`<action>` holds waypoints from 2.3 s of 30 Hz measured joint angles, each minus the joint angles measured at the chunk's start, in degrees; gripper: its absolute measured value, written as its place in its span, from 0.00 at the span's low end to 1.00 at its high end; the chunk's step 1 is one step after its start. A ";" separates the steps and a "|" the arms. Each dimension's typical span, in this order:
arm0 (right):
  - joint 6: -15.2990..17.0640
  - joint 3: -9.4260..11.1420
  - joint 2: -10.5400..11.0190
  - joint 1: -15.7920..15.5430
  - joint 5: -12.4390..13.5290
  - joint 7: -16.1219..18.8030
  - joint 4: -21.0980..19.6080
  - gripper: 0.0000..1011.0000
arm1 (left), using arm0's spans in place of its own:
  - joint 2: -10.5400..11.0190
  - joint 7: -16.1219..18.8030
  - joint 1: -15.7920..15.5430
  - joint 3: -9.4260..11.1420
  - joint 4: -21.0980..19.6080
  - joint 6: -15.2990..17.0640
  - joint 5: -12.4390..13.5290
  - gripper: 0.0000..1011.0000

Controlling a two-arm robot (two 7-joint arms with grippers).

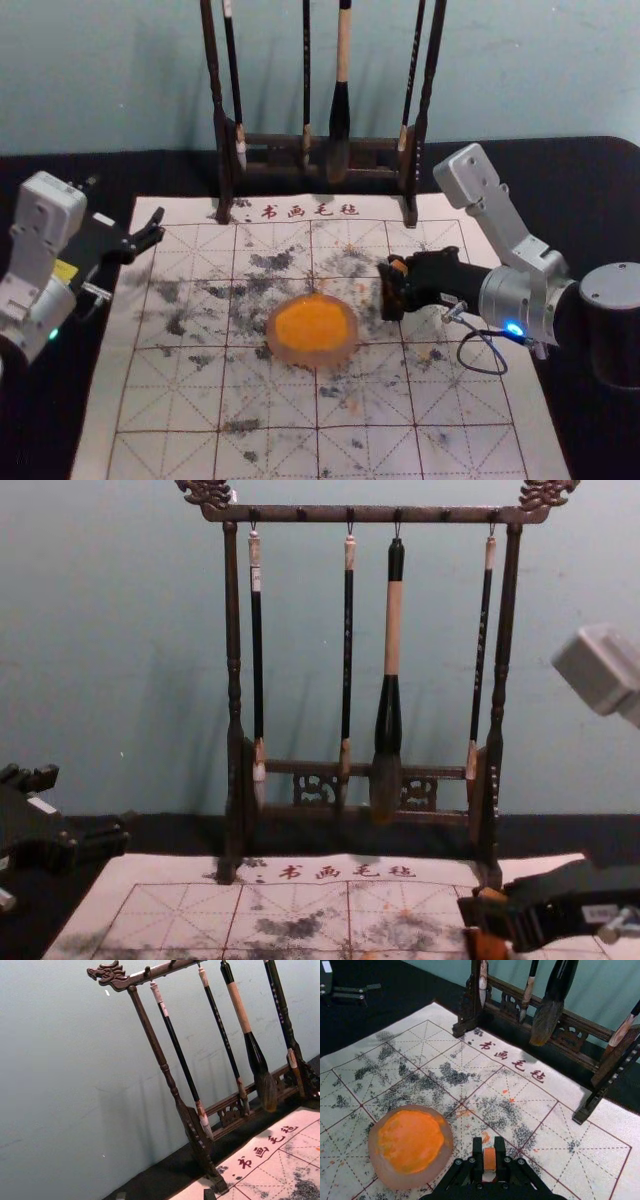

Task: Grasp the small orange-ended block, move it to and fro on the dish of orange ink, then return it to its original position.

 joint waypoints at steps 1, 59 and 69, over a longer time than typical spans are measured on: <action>-0.07 0.06 -0.07 -0.07 -0.21 0.11 0.00 0.12 | 0.00 0.00 0.00 0.00 0.00 0.00 0.00 0.99; -17.58 4.99 -2.49 -4.36 -1.37 -3.02 -1.43 0.99 | 0.00 0.00 0.00 0.00 0.00 0.00 0.00 0.99; -29.59 10.05 -6.17 -8.37 -7.69 -13.09 3.01 0.99 | 0.00 0.00 0.00 0.00 0.00 0.00 0.00 0.99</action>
